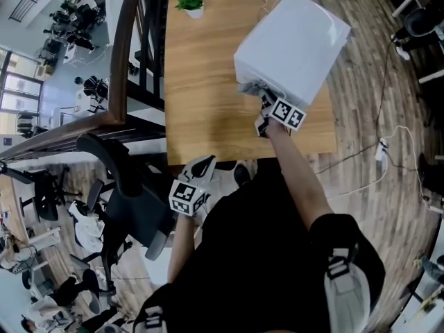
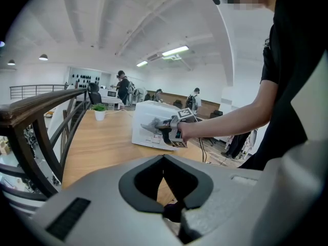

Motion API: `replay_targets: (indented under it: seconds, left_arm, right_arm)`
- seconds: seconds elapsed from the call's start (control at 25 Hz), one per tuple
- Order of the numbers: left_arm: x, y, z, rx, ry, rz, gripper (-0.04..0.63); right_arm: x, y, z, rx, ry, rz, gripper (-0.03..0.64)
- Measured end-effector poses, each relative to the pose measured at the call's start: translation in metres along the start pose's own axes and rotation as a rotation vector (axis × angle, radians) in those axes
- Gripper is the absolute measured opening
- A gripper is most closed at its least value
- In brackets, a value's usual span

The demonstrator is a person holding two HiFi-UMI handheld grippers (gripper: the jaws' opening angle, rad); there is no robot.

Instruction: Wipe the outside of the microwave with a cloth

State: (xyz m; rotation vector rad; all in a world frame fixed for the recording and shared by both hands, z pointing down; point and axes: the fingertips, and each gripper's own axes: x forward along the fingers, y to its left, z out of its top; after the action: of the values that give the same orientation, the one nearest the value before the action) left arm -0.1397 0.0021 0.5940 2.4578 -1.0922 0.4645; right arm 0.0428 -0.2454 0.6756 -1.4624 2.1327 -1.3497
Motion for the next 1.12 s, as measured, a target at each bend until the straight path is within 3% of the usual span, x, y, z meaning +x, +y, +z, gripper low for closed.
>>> replay_targets:
  seconds: [0.48,1.12]
  left_arm:
    - [0.007,-0.012,0.004,0.033,0.001,-0.044,0.002]
    - [0.024,-0.028,0.001,0.057,0.001,-0.114,0.002]
  right_arm:
    - [-0.034,-0.019,0.007,0.017,-0.032,-0.027,0.04]
    - [-0.094,-0.045,0.024,0.115,-0.118,-0.053,0.048]
